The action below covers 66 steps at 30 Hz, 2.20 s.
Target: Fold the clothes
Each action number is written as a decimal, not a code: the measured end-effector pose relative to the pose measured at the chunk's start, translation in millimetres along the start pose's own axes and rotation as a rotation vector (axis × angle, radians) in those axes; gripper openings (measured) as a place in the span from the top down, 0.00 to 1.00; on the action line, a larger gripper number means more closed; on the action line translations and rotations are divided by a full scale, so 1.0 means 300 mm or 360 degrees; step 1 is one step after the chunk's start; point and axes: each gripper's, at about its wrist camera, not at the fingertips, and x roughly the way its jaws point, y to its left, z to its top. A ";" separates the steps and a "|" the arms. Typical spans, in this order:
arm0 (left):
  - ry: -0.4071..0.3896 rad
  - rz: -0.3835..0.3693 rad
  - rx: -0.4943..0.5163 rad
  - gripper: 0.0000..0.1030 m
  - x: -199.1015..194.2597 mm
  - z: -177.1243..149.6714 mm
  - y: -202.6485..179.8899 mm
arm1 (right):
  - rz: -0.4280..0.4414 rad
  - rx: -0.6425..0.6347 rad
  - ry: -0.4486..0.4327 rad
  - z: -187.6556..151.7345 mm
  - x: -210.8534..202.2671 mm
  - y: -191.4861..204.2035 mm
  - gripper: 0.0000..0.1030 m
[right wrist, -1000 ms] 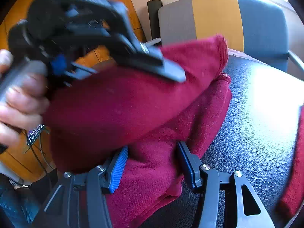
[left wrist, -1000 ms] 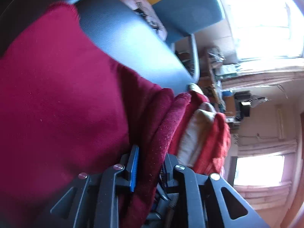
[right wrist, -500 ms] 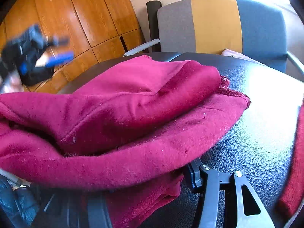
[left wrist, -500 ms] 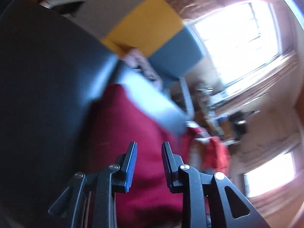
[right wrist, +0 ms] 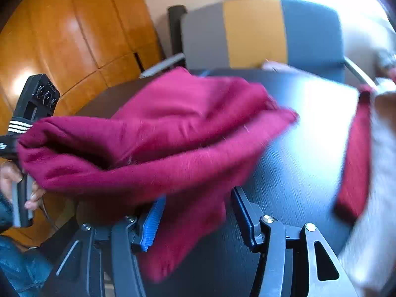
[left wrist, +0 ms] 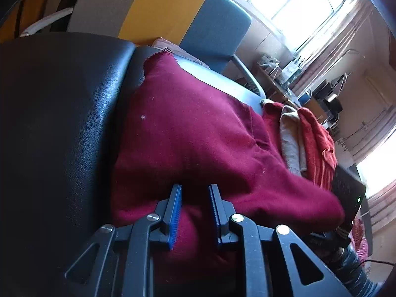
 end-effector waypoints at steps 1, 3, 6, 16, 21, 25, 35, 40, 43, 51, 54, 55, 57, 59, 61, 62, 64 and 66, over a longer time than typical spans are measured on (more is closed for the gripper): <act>0.0005 -0.0006 0.0000 0.80 0.001 -0.001 0.001 | 0.0012 0.0050 -0.0001 -0.012 -0.021 -0.016 0.44; 0.0014 -0.0016 0.0001 0.80 0.002 -0.003 0.002 | 0.0040 0.0155 -0.0031 -0.028 -0.078 -0.051 0.37; 0.0015 -0.0026 -0.0006 0.80 0.004 0.001 0.008 | 0.0080 0.0309 -0.0142 -0.013 -0.179 -0.094 0.21; 0.0025 -0.0057 -0.0015 0.79 0.016 0.002 0.008 | 0.0652 0.0540 -0.0356 0.166 -0.151 -0.074 0.01; 0.0020 -0.0066 0.0014 0.79 0.011 0.001 0.011 | 0.0506 0.0646 -0.0277 0.201 -0.046 -0.098 0.01; 0.0005 -0.0064 0.0070 0.79 0.007 -0.004 0.005 | 0.0372 0.0730 -0.0210 0.228 0.039 -0.119 0.20; -0.0033 -0.0182 0.0093 0.78 -0.018 -0.008 0.033 | -0.0035 0.0554 0.0000 0.339 0.189 -0.069 0.82; -0.0113 -0.0326 0.0109 0.75 -0.069 -0.022 0.007 | -0.0048 0.0265 -0.0182 0.445 0.051 0.050 0.85; -0.0094 -0.0399 0.0191 0.75 -0.072 -0.036 -0.043 | 0.0008 0.0183 -0.0309 0.467 -0.025 0.089 0.86; 0.0193 -0.0416 0.0475 0.75 0.066 -0.072 -0.215 | 0.0088 0.0384 -0.0402 0.311 -0.049 -0.047 0.86; 0.0331 -0.0388 0.0573 0.75 0.132 -0.115 -0.271 | 0.0058 0.0485 -0.0379 0.222 -0.032 -0.128 0.85; 0.0353 -0.0358 0.0612 0.75 0.148 -0.131 -0.289 | 0.0047 0.0510 -0.0368 0.195 -0.029 -0.148 0.85; 0.0398 -0.0297 0.0689 0.75 0.180 -0.162 -0.323 | 0.0019 0.0592 -0.0341 0.129 -0.011 -0.204 0.82; 0.0410 -0.0277 0.0705 0.75 0.183 -0.167 -0.349 | -0.0005 0.0657 -0.0330 0.077 0.003 -0.248 0.74; 0.0375 -0.0286 0.0700 0.75 0.161 -0.158 -0.362 | 0.0007 0.0712 -0.0360 0.041 -0.005 -0.277 0.70; 0.0355 -0.0292 0.0698 0.75 0.149 -0.152 -0.369 | 0.0005 0.0724 -0.0372 0.033 -0.016 -0.282 0.68; 0.0300 -0.0297 0.0688 0.75 0.120 -0.137 -0.378 | -0.0022 0.0718 -0.0385 0.033 -0.048 -0.281 0.66; 0.0244 -0.0289 0.0664 0.75 0.091 -0.120 -0.369 | -0.0086 0.0701 -0.0394 0.039 -0.092 -0.274 0.65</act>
